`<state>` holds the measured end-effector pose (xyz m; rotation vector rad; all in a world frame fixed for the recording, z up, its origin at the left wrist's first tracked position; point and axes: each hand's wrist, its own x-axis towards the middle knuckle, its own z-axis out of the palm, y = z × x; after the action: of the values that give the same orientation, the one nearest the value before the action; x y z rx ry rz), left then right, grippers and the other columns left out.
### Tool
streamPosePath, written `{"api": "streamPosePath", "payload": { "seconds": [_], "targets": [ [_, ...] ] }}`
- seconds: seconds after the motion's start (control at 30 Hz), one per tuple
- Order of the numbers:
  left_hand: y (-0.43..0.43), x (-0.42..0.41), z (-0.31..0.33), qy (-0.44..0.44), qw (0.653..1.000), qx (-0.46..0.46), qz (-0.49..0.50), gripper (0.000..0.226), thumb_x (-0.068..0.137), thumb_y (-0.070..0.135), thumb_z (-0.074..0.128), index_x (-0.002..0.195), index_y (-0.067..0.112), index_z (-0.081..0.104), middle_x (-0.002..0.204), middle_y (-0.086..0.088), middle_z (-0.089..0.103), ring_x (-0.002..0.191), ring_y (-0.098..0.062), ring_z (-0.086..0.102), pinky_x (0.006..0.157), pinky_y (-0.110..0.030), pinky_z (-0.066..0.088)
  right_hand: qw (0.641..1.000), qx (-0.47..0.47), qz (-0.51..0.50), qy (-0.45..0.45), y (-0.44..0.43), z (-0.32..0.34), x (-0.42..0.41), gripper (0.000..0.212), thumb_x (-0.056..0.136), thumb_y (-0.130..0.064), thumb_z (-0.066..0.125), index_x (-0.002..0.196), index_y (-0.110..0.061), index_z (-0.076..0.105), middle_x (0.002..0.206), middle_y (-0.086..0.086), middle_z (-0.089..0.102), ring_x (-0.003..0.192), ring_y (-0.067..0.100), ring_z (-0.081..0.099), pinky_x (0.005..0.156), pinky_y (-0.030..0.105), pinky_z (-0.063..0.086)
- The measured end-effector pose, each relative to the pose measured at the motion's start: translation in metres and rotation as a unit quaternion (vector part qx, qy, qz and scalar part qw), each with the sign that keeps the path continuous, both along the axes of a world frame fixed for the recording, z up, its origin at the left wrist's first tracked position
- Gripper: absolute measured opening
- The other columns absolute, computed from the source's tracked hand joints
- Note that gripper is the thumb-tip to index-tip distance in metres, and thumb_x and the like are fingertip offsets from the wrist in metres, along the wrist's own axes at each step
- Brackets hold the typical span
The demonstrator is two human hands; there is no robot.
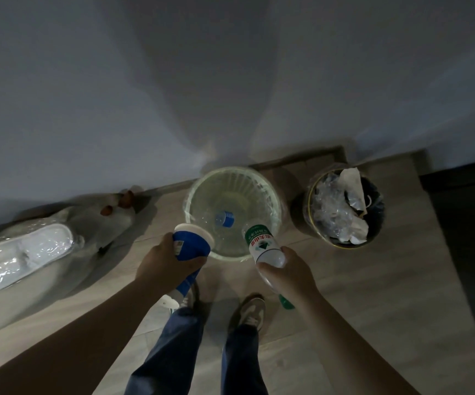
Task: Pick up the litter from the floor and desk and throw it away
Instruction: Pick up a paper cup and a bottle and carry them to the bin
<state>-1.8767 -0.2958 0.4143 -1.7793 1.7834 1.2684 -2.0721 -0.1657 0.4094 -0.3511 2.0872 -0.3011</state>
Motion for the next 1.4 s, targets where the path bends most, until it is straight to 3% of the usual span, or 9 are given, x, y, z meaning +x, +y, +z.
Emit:
{"api": "streamPosePath", "payload": {
  "seconds": [0.23,0.37,0.53,0.73,0.83,0.97,1.03,1.2,1.4],
  "targets": [
    [-0.001,0.001,-0.014,0.004,1.000,0.018,-0.008,0.069,0.075,0.044,0.075,0.128,0.013,0.043,0.108,-0.006,0.061,0.088,-0.020,0.062,0.071,-0.030,0.052,1.000,0.007,-0.001,-0.004,-0.009,-0.023,0.005,0.056,0.077,-0.040,0.069,0.124,-0.019,0.050,0.108,0.000,0.060,0.091,0.016,0.059,0.063,0.026,0.047],
    [-0.007,0.002,-0.017,0.012,1.000,0.023,-0.011,0.071,0.075,0.043,0.075,0.129,0.012,0.042,0.111,-0.007,0.060,0.092,-0.021,0.062,0.077,-0.035,0.055,0.999,-0.041,-0.015,-0.024,-0.021,-0.027,0.006,0.066,0.079,-0.037,0.072,0.135,-0.019,0.042,0.113,-0.001,0.057,0.081,0.005,0.053,0.054,0.015,0.037],
    [-0.014,0.000,-0.020,0.029,0.999,0.012,-0.013,0.071,0.074,0.043,0.075,0.130,0.014,0.042,0.111,-0.006,0.060,0.093,-0.022,0.061,0.080,-0.039,0.055,0.999,-0.027,0.006,-0.024,-0.026,-0.026,0.010,0.062,0.083,-0.035,0.067,0.138,-0.017,0.042,0.130,0.006,0.053,0.114,0.020,0.053,0.078,0.024,0.039],
    [-0.022,-0.021,-0.023,0.047,0.997,0.019,-0.051,0.075,0.072,0.039,0.077,0.132,0.018,0.038,0.100,0.003,0.055,0.079,-0.010,0.055,0.058,-0.017,0.043,1.000,-0.025,-0.009,-0.011,-0.008,-0.019,-0.007,0.050,0.084,-0.031,0.066,0.129,-0.018,0.049,0.121,0.002,0.057,0.095,0.008,0.047,0.068,0.021,0.038],
    [-0.023,-0.046,-0.022,0.061,0.994,0.025,-0.087,0.075,0.070,0.039,0.079,0.131,0.022,0.039,0.099,0.005,0.056,0.073,-0.002,0.052,0.054,-0.012,0.039,1.000,-0.003,-0.022,0.001,0.007,-0.015,-0.025,0.052,0.086,-0.031,0.064,0.134,-0.017,0.047,0.119,0.002,0.057,0.100,0.014,0.053,0.075,0.022,0.039],
    [-0.018,-0.093,-0.022,0.078,0.990,0.045,-0.106,0.071,0.067,0.045,0.080,0.124,0.024,0.044,0.101,0.004,0.062,0.081,-0.012,0.061,0.061,-0.021,0.047,0.999,0.016,-0.044,0.024,0.031,-0.012,-0.058,0.055,0.087,-0.031,0.066,0.136,-0.013,0.047,0.130,0.009,0.057,0.120,0.023,0.054,0.092,0.028,0.043],
    [-0.013,-0.120,-0.023,0.077,0.991,0.056,-0.098,0.066,0.065,0.044,0.081,0.119,0.022,0.048,0.095,0.004,0.063,0.076,-0.009,0.062,0.058,-0.021,0.049,0.997,0.019,-0.066,0.028,0.044,-0.011,-0.074,0.055,0.086,-0.030,0.067,0.135,-0.013,0.048,0.130,0.009,0.058,0.119,0.023,0.055,0.091,0.027,0.043],
    [0.011,-0.191,-0.028,0.103,0.983,0.067,-0.139,0.064,0.069,0.044,0.079,0.121,0.018,0.050,0.104,-0.002,0.064,0.087,-0.018,0.063,0.070,-0.029,0.054,0.990,0.019,-0.133,0.031,0.081,-0.006,-0.111,0.055,0.084,-0.032,0.067,0.134,-0.018,0.049,0.128,0.007,0.059,0.114,0.020,0.057,0.079,0.021,0.040],
    [0.045,-0.285,-0.041,0.131,0.963,0.027,-0.235,0.063,0.074,0.043,0.076,0.122,0.015,0.049,0.107,-0.001,0.062,0.092,-0.018,0.060,0.077,-0.032,0.052,0.980,0.009,-0.193,0.036,0.128,-0.005,-0.145,0.048,0.084,-0.026,0.070,0.127,-0.016,0.053,0.122,0.011,0.061,0.111,0.021,0.058,0.089,0.028,0.046]
  ]
}}
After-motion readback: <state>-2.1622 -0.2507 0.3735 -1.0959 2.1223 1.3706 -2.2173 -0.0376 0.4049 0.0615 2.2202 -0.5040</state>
